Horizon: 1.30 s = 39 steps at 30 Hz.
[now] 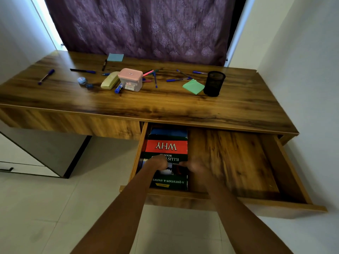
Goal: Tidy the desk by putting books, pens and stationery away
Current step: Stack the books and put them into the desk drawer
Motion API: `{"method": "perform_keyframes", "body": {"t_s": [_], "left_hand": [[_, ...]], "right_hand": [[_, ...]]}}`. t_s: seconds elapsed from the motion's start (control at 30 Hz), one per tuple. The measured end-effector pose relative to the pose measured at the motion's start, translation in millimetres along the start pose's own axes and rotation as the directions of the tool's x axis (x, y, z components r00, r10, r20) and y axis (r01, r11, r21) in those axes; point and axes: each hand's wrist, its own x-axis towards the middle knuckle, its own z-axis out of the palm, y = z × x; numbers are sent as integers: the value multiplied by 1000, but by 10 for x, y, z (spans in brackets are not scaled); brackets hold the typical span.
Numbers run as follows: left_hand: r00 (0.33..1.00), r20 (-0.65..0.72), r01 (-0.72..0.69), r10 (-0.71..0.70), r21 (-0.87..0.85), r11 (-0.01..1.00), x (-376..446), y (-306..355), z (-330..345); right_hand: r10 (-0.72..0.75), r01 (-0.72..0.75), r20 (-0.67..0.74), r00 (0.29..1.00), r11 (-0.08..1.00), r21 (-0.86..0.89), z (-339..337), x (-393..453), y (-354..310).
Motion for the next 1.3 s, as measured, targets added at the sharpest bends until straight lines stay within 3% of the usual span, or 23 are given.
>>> {"method": "perform_keyframes", "body": {"t_s": [0.07, 0.2, 0.3, 0.4, 0.53, 0.8, 0.97, 1.1, 1.2, 1.3], "left_hand": [[998, 7, -67, 68, -108, 992, -45, 14, 10], [958, 196, -155, 208, -254, 955, -262, 148, 18], [905, 342, -188, 253, -212, 959, -374, 235, 76], [902, 335, -266, 272, -65, 962, -376, 305, 202], [909, 204, -375, 364, 15, 927, -355, 399, 291], [885, 260, -439, 388, 181, 880, -266, 553, 284], [897, 141, -441, 418, 243, 864, -166, 551, 275], [911, -17, -392, 411, 264, 881, 17, 555, 193], [924, -112, -317, 365, 309, 897, 163, 608, 61], [861, -279, -222, 426, 547, 807, 260, 664, -82]], "right_hand": [[-83, 82, 61, 995, 996, 18, -129, -101, -26], [-149, 207, 213, 966, 937, -281, -499, -437, -108], [-5, 192, 458, 889, 912, -362, -687, -626, -90], [183, 155, 506, 843, 817, -555, -683, -688, 13], [150, 203, 427, 891, 711, -674, -585, -729, 183], [-100, 284, 328, 939, 763, -581, -588, -699, 371], [-223, 257, 129, 966, 790, -556, -562, -637, 583], [-481, 208, -122, 868, 576, -791, -580, -419, 686], [-557, 166, -214, 803, 553, -817, -643, -260, 623], [-594, 122, -262, 761, 528, -841, -698, -51, 546]]}}
